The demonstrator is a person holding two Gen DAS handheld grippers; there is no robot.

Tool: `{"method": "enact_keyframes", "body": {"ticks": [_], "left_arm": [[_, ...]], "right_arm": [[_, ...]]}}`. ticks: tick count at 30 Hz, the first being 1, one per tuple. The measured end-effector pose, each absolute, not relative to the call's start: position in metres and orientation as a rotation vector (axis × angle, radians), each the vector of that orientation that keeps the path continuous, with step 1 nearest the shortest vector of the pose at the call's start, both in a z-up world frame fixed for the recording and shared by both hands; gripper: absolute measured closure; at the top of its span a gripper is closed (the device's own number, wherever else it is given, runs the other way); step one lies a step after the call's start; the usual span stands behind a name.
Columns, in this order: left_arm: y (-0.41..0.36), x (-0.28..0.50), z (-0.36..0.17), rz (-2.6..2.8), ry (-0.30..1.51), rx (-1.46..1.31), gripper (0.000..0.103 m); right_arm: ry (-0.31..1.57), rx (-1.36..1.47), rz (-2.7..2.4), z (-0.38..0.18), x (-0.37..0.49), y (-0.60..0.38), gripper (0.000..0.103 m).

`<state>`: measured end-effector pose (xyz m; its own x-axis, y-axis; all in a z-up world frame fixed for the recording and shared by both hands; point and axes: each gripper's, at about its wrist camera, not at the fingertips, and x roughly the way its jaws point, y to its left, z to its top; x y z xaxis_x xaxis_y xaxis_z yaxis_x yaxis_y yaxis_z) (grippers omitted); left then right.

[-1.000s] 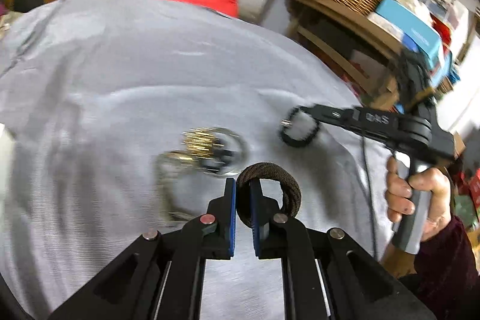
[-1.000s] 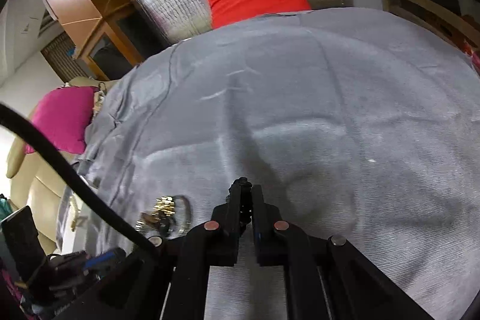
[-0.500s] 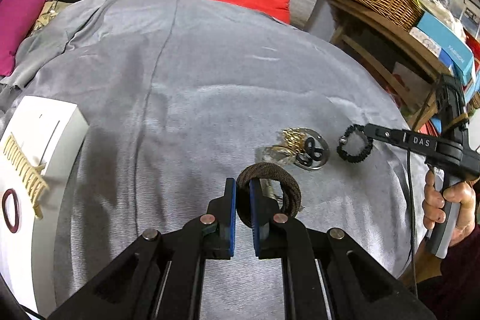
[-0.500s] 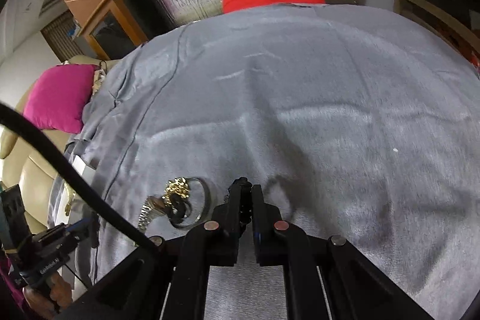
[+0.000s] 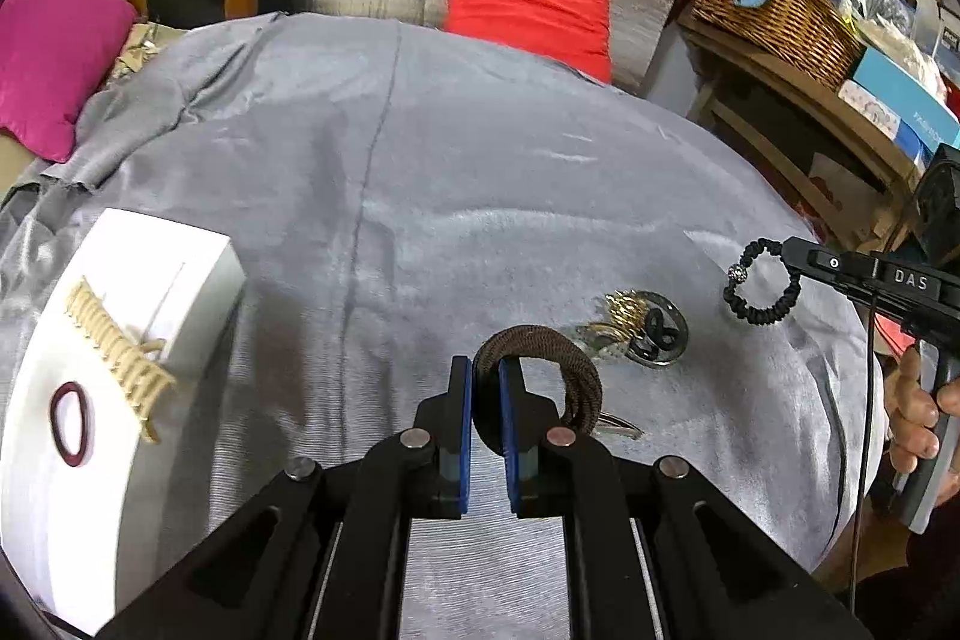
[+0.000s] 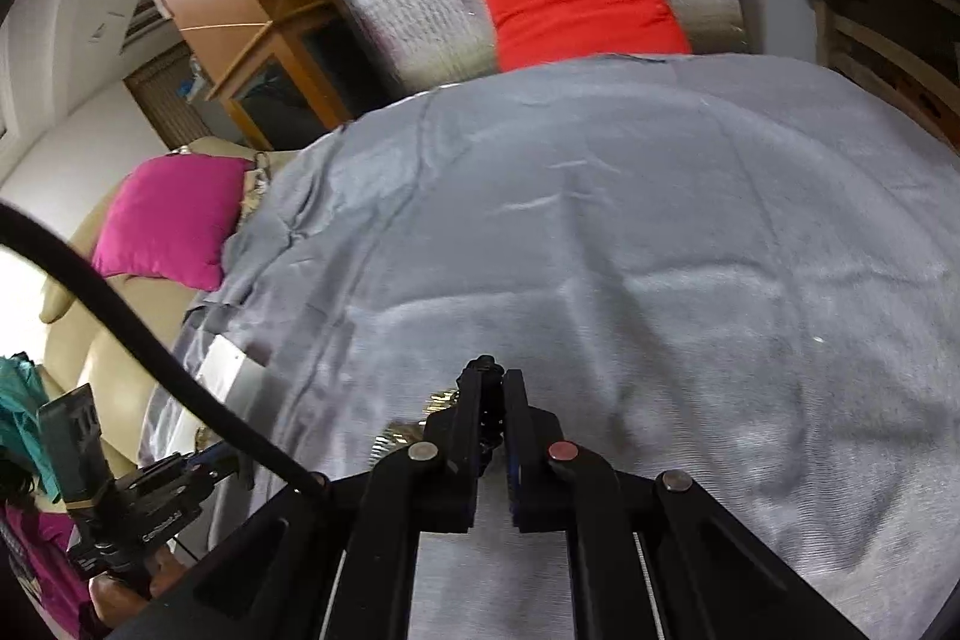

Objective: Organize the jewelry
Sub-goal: 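Carry the scrunchie with the left gripper while the right gripper carries the bracelet to the tray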

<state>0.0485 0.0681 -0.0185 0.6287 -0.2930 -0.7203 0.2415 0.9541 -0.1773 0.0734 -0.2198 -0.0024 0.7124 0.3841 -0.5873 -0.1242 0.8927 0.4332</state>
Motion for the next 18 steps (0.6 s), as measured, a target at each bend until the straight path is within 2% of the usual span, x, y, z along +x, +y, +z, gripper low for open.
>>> {"method": "enact_keyframes", "body": {"ticks": [18], "left_arm": [[0.195, 0.019, 0.004, -0.067, 0.747, -0.151, 0.094]], "right_arm": [[0.697, 0.319, 0.487, 0.020, 0.088, -0.079, 0.096]]}}
